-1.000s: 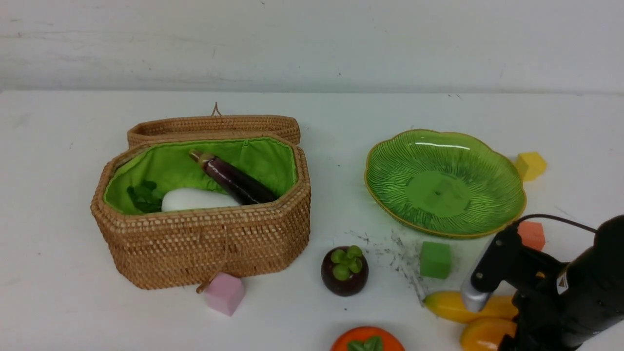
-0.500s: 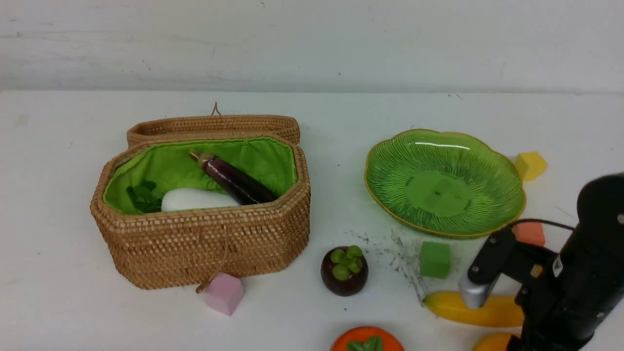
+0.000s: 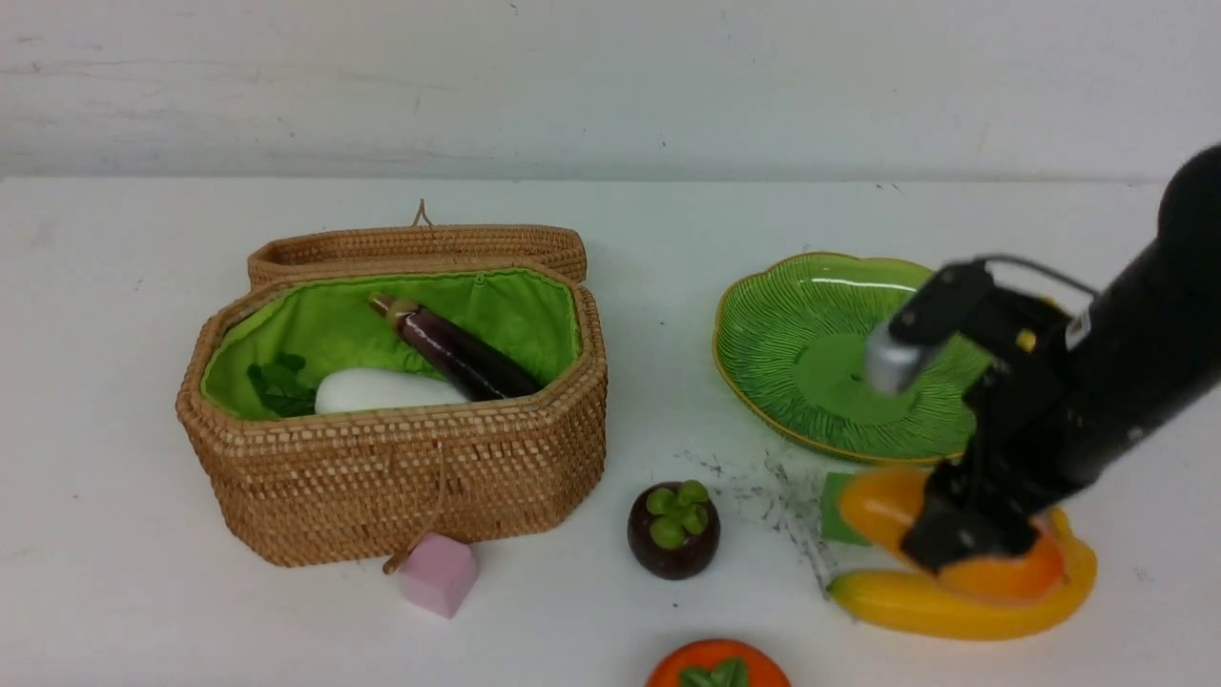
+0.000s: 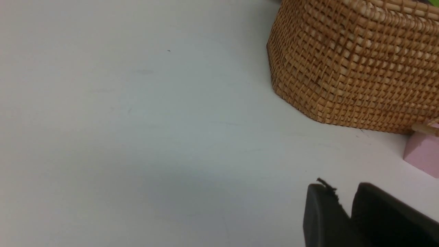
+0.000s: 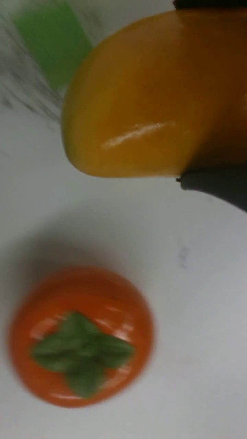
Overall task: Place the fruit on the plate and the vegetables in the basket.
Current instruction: Use the right arm to grab a mango and put it into the right plate, then use the right arm to grab a mangosteen and put it into the right plate
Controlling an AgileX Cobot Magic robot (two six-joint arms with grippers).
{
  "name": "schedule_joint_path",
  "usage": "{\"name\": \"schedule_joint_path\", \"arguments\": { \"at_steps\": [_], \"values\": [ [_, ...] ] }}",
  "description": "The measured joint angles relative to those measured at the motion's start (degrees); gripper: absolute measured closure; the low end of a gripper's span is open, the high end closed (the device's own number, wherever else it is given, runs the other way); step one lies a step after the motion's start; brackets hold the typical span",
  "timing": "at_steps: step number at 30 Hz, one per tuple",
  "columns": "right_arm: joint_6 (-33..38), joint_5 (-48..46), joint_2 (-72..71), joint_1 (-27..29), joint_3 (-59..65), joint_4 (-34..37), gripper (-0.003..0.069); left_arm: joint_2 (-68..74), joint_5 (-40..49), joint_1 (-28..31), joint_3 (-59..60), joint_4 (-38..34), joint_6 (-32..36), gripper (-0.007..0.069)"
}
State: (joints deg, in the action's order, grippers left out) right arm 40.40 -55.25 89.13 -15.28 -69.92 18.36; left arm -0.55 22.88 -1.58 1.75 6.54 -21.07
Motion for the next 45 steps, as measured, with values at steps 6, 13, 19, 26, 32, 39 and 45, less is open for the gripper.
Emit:
{"name": "schedule_joint_path", "arguments": {
  "at_steps": [6, 13, 19, 26, 32, 39, 45],
  "values": [
    [-1.62, 12.68, 9.01, 5.59, -11.02, 2.66, 0.0082, 0.00, 0.00, 0.00, 0.00, 0.00, 0.00, 0.0494],
    [-2.94, 25.24, 19.32, 6.31, -12.07, 3.76, 0.0082, 0.00, 0.00, 0.00, 0.00, 0.00, 0.00, 0.0494],
    [-9.53, 27.02, 21.66, 6.31, -12.12, 3.95, 0.0082, 0.00, 0.00, 0.00, 0.00, 0.00, 0.00, 0.0492],
    [-14.27, 25.73, 20.99, 6.31, -12.12, 3.97, -0.0019, 0.00, 0.00, 0.00, 0.00, 0.00, 0.00, 0.0490],
    [-14.17, 19.67, 16.45, 4.04, -12.12, 3.83, -0.0015, 0.00, 0.00, 0.00, 0.00, 0.00, 0.00, 0.0484],
    [-9.10, 8.93, 13.52, -7.67, -12.17, 3.54, -0.0008, 0.00, 0.00, 0.00, 0.00, 0.00, 0.00, 0.0477],
    [-12.01, 11.76, 17.70, -17.27, -12.17, -0.20, -0.0006, 0.00, 0.00, 0.00, 0.00, 0.00, 0.00, 0.0472]
  ]
}}
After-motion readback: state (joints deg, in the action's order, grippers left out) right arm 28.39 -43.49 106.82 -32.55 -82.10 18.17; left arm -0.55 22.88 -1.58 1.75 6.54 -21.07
